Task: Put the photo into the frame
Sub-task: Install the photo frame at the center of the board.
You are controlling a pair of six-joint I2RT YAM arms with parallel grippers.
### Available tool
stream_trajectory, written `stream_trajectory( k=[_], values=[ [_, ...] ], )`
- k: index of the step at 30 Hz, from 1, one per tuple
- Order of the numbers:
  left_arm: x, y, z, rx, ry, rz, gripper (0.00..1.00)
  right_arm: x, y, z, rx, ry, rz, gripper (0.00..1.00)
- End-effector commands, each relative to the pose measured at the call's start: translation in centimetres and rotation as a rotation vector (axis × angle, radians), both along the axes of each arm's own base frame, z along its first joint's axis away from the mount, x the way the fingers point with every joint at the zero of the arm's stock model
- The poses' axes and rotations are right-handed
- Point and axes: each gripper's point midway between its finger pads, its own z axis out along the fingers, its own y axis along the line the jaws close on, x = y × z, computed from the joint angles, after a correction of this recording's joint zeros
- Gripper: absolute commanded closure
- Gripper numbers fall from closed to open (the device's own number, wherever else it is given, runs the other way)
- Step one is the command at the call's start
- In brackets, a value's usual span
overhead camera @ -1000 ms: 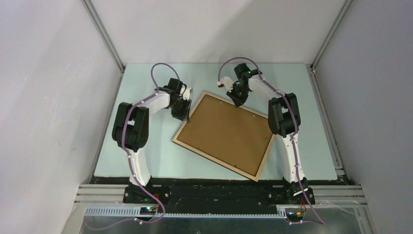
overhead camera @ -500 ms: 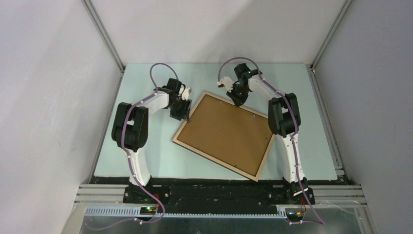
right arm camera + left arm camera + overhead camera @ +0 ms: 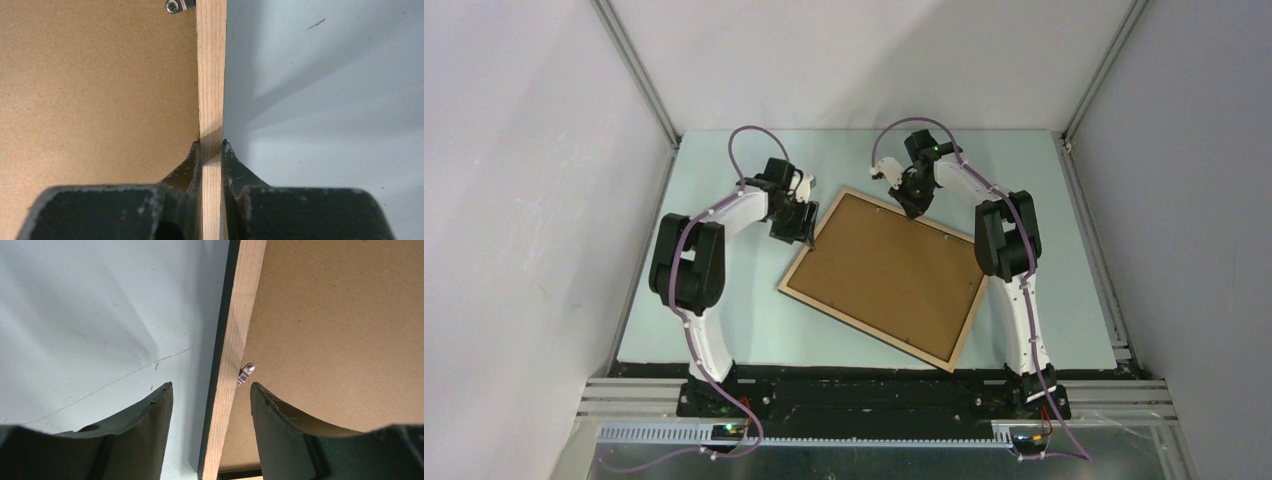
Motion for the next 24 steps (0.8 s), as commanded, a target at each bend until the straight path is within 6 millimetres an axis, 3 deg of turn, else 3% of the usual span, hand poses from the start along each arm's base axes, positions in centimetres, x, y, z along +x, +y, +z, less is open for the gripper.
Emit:
stream_trajectory(
  k=[1, 24],
  values=[
    [0.2, 0.0, 1.3, -0.011, -0.037, -0.016, 0.37, -2.3, 1.0, -3.6, -0.031, 0.082, 0.032, 1.0],
    [-1.0, -0.9, -1.0, 0.08, -0.012, -0.096, 0.46, -2.3, 0.9, -3.6, -0.036, 0.079, 0.034, 1.0]
  ],
)
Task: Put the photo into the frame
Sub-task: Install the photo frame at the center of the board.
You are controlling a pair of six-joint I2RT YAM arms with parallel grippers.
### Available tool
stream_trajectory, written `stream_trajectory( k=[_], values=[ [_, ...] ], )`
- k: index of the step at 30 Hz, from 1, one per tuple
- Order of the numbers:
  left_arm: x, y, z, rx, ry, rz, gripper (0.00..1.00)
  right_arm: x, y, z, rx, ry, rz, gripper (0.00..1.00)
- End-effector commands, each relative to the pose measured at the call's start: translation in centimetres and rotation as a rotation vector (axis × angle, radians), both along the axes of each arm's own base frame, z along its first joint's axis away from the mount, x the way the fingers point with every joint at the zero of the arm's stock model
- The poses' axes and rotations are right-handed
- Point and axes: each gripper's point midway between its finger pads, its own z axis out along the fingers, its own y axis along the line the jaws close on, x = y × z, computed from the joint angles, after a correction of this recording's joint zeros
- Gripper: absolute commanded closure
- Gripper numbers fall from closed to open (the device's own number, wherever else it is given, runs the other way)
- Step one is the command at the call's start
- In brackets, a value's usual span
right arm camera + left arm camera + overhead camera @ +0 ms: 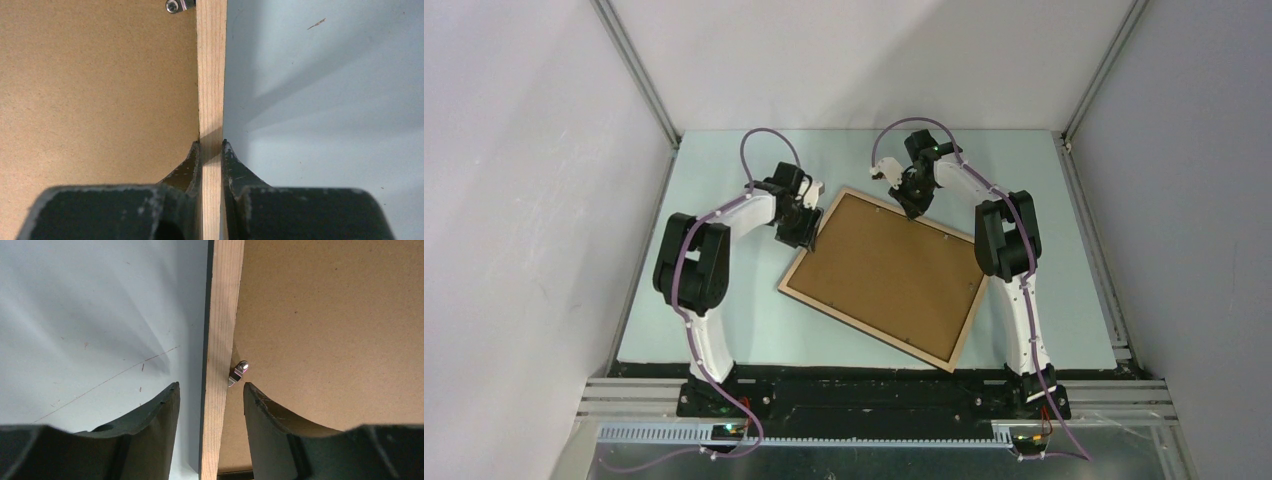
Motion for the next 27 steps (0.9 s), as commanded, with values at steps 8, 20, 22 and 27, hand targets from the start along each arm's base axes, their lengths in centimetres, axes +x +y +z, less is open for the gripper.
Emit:
stream_trajectory(
  k=[8, 20, 22, 27],
  values=[
    [0.1, -0.4, -0.6, 0.043, -0.01, -0.033, 0.5, -2.4, 1.0, -3.7, -0.037, 0.083, 0.034, 1.0],
    [0.5, -0.8, -0.6, 0.041, -0.018, -0.036, 0.69, -2.4, 1.0, -3.8, -0.043, 0.085, 0.036, 1.0],
    [0.6, -0.8, -0.5, 0.038, -0.019, -0.037, 0.72, -2.4, 1.0, -3.8, -0.043, 0.084, 0.036, 1.0],
    [0.6, -1.0, -0.3, 0.033, -0.022, -0.039, 0.76, -2.5, 1.0, -3.9, -0.044, 0.084, 0.038, 1.0]
  ],
)
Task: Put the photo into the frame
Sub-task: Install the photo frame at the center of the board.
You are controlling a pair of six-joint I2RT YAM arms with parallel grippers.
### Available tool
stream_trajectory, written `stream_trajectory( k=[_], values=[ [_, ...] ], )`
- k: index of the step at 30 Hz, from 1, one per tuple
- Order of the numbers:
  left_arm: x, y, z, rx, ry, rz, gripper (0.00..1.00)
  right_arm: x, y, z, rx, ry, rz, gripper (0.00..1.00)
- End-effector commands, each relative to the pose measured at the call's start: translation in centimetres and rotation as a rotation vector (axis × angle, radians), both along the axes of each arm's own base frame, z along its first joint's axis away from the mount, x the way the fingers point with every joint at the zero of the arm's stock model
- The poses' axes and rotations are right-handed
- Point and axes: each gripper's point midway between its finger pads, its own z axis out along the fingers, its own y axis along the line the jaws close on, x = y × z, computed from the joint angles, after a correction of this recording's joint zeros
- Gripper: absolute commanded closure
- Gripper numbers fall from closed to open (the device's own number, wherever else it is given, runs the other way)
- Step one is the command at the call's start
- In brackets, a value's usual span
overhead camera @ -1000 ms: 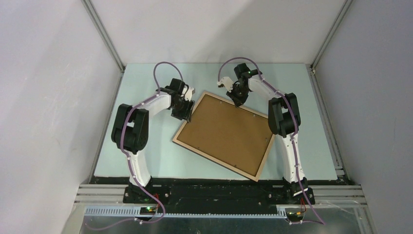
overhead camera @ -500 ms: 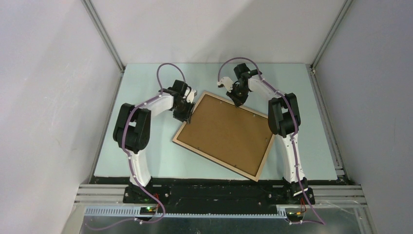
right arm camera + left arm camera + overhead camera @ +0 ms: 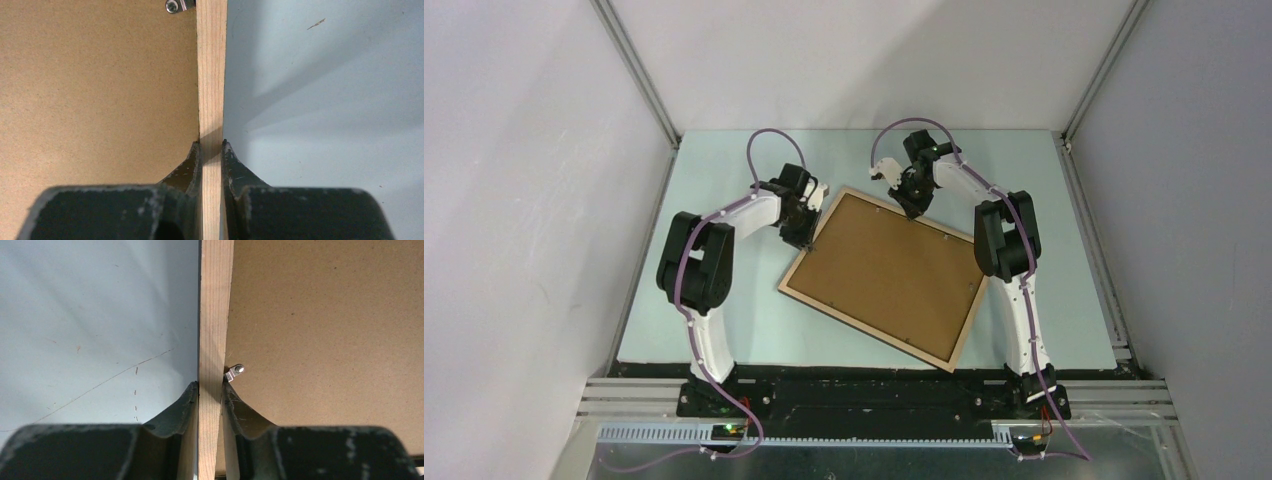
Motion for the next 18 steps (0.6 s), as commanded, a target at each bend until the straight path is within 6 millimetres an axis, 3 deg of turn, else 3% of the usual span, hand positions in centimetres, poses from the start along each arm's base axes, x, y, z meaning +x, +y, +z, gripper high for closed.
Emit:
stream_trajectory(
  k=[1, 8, 10, 12, 18],
  values=[
    [0.9, -0.6, 0.4, -0.01, -0.027, -0.018, 0.77, -2.5, 1.0, -3.9, -0.034, 0.09, 0.037, 1.0],
    [1.0, -0.9, 0.6, -0.026, -0.028, -0.021, 0.81, -2.5, 1.1, -3.9, -0.035, 0.089, 0.039, 1.0],
    [0.9, -0.9, 0.7, -0.028, -0.03, -0.022, 0.76, -2.5, 1.1, -3.9, -0.036, 0.09, 0.04, 1.0],
    [0.9, -0.9, 1.0, -0.028, -0.036, -0.022, 0.61, -2.5, 1.1, -3.9, -0.035, 0.089, 0.04, 1.0],
    [1.0, -0.9, 2.5, -0.05, -0.069, -0.025, 0.37, -2.4, 1.0, -3.9, -0.038, 0.084, 0.038, 1.0]
  ],
)
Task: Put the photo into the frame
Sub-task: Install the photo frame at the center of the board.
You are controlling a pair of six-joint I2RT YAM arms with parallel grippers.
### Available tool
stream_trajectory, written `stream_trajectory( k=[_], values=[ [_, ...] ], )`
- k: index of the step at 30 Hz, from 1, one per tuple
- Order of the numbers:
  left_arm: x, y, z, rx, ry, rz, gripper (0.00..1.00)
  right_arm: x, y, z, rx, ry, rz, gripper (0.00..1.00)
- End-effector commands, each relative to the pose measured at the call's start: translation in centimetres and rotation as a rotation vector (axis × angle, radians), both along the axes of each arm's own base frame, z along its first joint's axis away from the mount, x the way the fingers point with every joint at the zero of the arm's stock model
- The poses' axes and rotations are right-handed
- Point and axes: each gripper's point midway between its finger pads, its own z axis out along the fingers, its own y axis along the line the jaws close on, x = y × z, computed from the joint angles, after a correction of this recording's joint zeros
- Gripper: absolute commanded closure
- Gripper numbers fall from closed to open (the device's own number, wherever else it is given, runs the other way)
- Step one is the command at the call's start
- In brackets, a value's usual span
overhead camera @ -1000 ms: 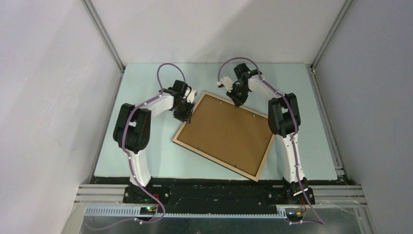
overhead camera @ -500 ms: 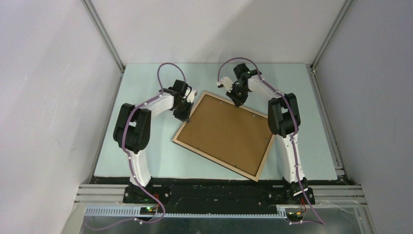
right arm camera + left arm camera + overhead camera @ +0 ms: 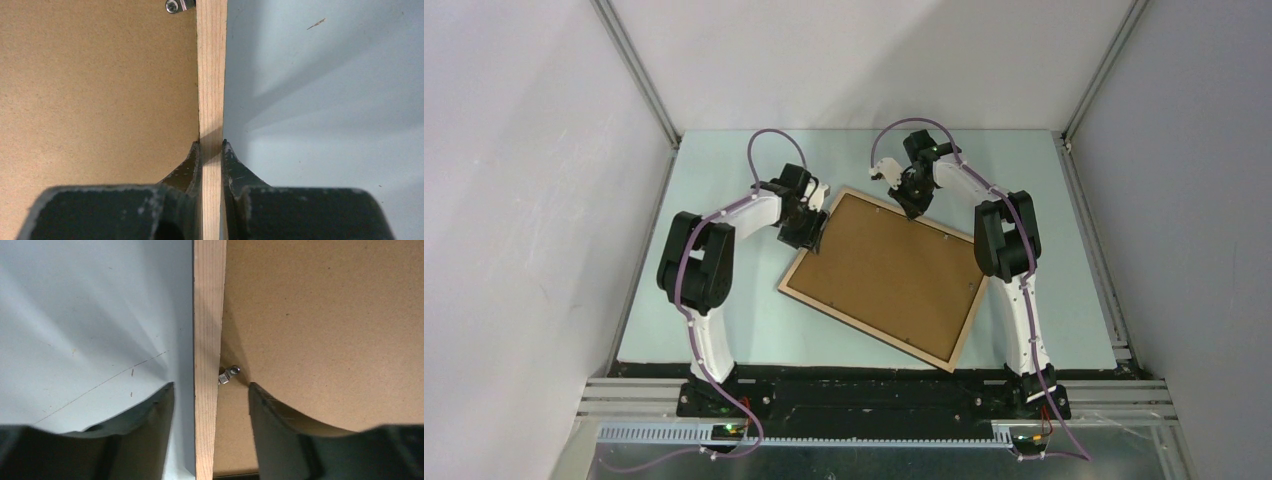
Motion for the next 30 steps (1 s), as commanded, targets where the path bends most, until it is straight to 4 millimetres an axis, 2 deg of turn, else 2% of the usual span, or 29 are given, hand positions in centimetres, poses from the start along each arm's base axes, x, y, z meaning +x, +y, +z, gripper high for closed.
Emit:
stream_trajectory(
  k=[1, 4, 7, 14, 19, 25, 30],
  values=[
    [1.1, -0.8, 2.6, -0.048, -0.072, -0.021, 0.34, -2.4, 0.9, -3.9, -0.039, 0.083, 0.038, 1.0],
    [1.5, -0.9, 3.5, -0.073, -0.088, -0.022, 0.26, -2.3, 0.9, -3.7, -0.041, 0.075, 0.033, 0.95],
    [2.6, -0.8, 4.2, -0.094, -0.107, -0.01, 0.23, -2.1, 0.8, -3.5, -0.042, 0.066, 0.025, 0.87],
    [4.6, -1.1, 4.7, -0.109, -0.119, 0.012, 0.2, -1.6, 0.7, -1.9, -0.021, 0.036, -0.001, 0.6],
    [5.8, -1.5, 4.3, -0.116, -0.114, 0.028, 0.22, -0.9, 1.1, 1.1, 0.017, -0.017, -0.011, 0.44],
    [6.7, -2.2, 4.0, -0.135, -0.098, 0.052, 0.24, -0.5, 1.3, 5.1, 0.061, -0.07, -0.022, 0.35],
    [7.1, -2.4, 3.3, -0.136, -0.084, 0.065, 0.27, -1.7, 0.9, 8.5, 0.115, -0.1, -0.054, 0.29]
  ],
)
